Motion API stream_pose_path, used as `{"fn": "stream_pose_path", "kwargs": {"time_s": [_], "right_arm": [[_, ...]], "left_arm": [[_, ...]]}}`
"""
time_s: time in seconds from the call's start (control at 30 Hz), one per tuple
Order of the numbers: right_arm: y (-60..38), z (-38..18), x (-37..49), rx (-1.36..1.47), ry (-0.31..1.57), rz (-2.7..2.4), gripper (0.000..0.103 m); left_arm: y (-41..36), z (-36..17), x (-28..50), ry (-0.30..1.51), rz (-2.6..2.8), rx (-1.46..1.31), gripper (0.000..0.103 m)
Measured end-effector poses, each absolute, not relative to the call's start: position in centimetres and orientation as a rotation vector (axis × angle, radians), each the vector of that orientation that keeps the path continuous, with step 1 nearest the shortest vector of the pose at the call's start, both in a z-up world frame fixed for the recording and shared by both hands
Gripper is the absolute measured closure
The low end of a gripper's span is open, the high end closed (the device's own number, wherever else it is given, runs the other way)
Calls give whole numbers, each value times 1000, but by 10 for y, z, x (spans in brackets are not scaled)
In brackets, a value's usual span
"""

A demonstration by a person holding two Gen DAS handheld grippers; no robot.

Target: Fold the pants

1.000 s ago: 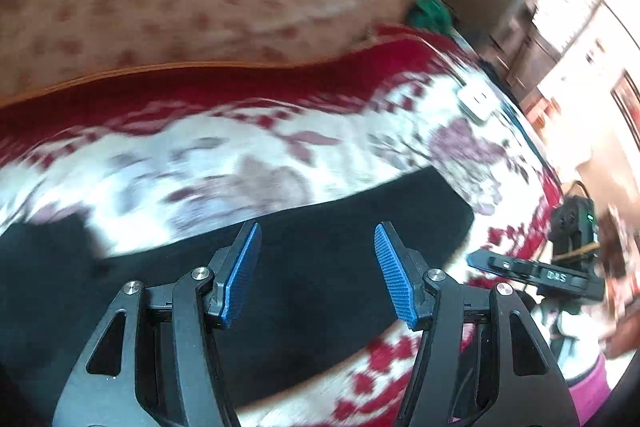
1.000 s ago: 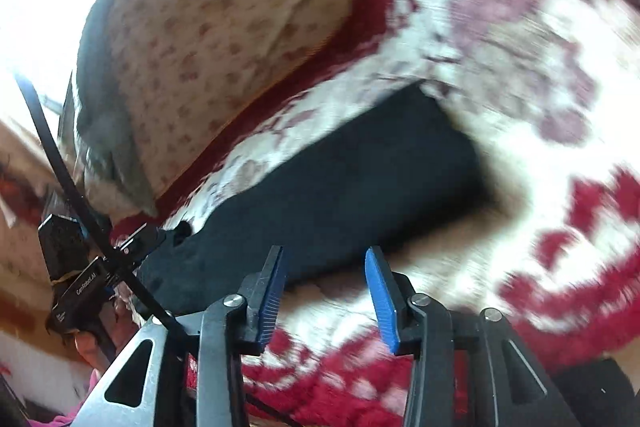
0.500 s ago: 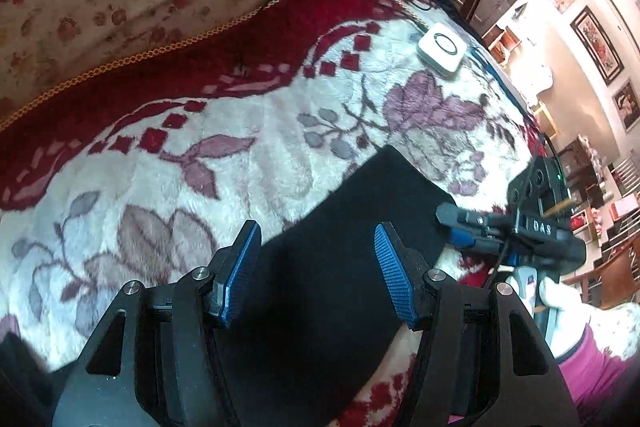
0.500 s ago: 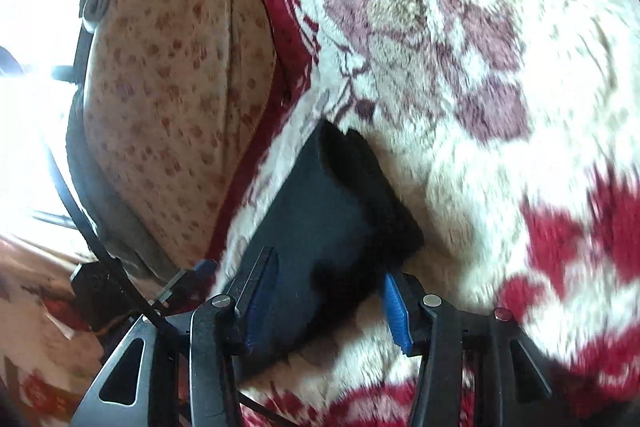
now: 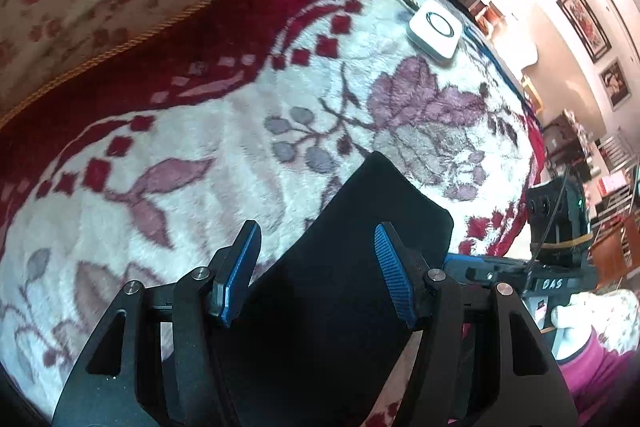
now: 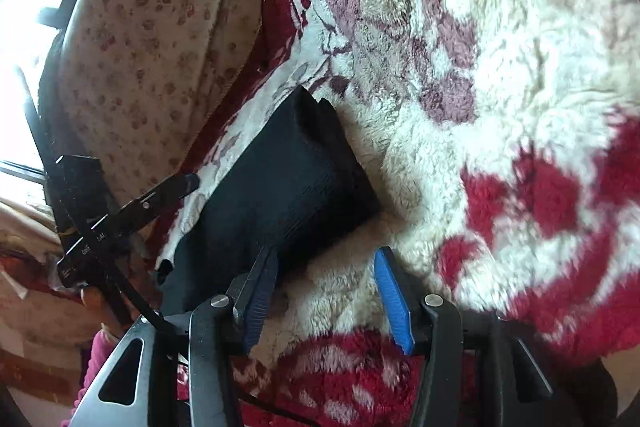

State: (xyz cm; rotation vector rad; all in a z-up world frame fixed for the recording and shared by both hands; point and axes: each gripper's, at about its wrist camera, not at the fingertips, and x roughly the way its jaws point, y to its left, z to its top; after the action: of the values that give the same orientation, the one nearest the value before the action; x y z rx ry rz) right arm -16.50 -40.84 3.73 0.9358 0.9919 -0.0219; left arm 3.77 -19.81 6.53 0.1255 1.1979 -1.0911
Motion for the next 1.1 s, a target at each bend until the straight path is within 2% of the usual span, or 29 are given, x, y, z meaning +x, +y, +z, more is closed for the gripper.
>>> {"fn": "stream_pose_path", "kwargs": {"time_s": [0.23, 0.33, 0.43, 0.6, 0.7, 0.9, 0.97, 1.0, 1.07, 1.1], "right_arm": [[-423, 26, -152, 1084, 883, 75, 56], [-423, 29, -146, 1062, 872, 98, 71], [-424, 29, -149, 1079, 851, 123, 79], [-424, 26, -153, 1076, 884, 95, 79], [-427, 23, -155, 1076, 901, 81, 80], [-431, 20, -159, 1085, 890, 75, 80], [-433, 18, -159, 1098, 873, 68, 80], [-433, 17, -158, 1097, 866, 65, 80], [-433, 17, -156, 1091, 863, 57, 80], [-432, 17, -155, 1087, 856, 63, 80]], "left_arm": [[-228, 55, 36, 1235, -1156, 176, 44], [-236, 52, 34, 1250, -1174, 193, 44], [-245, 49, 31, 1259, -1222, 234, 44], [-265, 38, 27, 1273, -1280, 364, 44], [-270, 36, 25, 1284, -1344, 391, 35], [-272, 35, 19, 1250, -1420, 491, 35], [-277, 33, 16, 1216, -1411, 528, 49], [-279, 32, 18, 1216, -1404, 528, 53], [-281, 32, 25, 1224, -1396, 499, 72], [-282, 32, 29, 1229, -1396, 477, 76]]}}
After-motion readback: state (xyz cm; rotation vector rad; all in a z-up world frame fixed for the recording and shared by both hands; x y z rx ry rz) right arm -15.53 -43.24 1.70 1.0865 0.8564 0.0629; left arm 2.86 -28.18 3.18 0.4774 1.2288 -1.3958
